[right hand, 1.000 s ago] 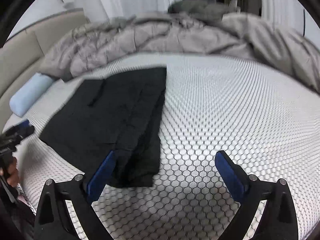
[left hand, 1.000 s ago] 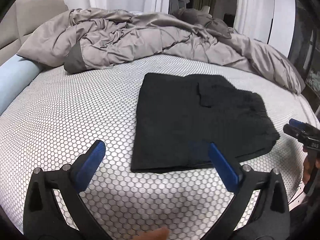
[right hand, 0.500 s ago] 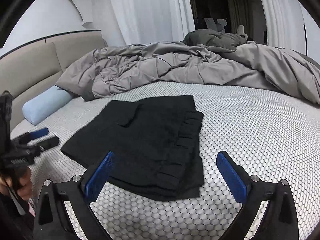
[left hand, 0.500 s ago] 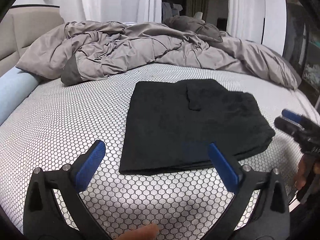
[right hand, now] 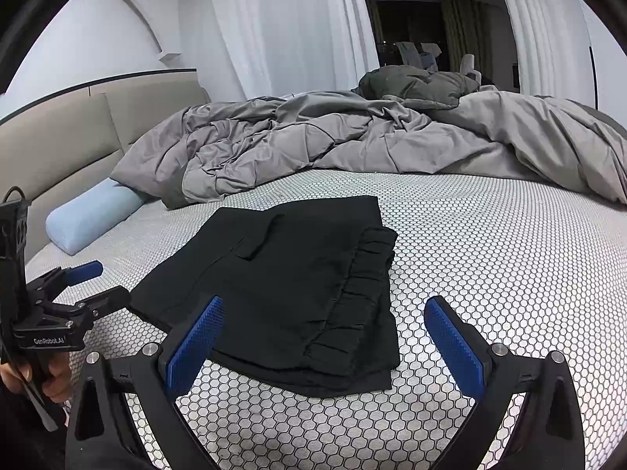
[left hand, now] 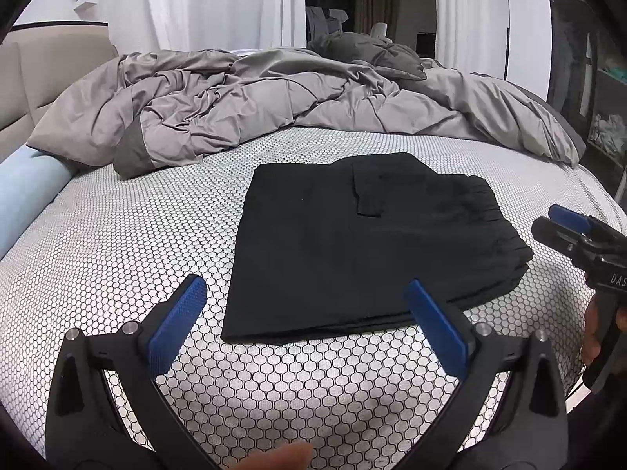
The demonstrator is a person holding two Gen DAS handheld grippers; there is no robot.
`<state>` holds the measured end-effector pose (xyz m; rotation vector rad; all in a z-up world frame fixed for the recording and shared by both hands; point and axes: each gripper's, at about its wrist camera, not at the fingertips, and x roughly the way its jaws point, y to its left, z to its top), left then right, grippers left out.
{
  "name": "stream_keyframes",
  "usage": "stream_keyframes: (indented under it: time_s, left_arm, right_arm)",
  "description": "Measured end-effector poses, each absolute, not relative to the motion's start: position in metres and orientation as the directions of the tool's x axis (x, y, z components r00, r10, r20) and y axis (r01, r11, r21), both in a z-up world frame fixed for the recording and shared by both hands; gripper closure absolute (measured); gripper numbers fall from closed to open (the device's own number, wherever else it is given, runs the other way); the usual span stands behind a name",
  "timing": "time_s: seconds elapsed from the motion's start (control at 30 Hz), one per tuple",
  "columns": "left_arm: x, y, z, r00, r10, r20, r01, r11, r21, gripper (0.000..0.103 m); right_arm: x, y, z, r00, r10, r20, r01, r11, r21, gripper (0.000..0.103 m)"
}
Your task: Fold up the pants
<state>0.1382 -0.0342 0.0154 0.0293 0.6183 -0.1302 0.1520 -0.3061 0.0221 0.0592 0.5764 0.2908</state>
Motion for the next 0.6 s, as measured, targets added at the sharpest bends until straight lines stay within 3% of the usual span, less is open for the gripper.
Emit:
stream_keyframes:
  time_s: [0.6]
  left_arm:
    - [0.14, -0.023, 0.017, 0.811, -0.1, -0.576, 0.106, 0.994, -0.025, 0.001]
  right_arm:
    - [0.151, -0.299, 0.019, 0.792, 0.288, -0.538, -0.27, 0.956, 0.113, 0.0]
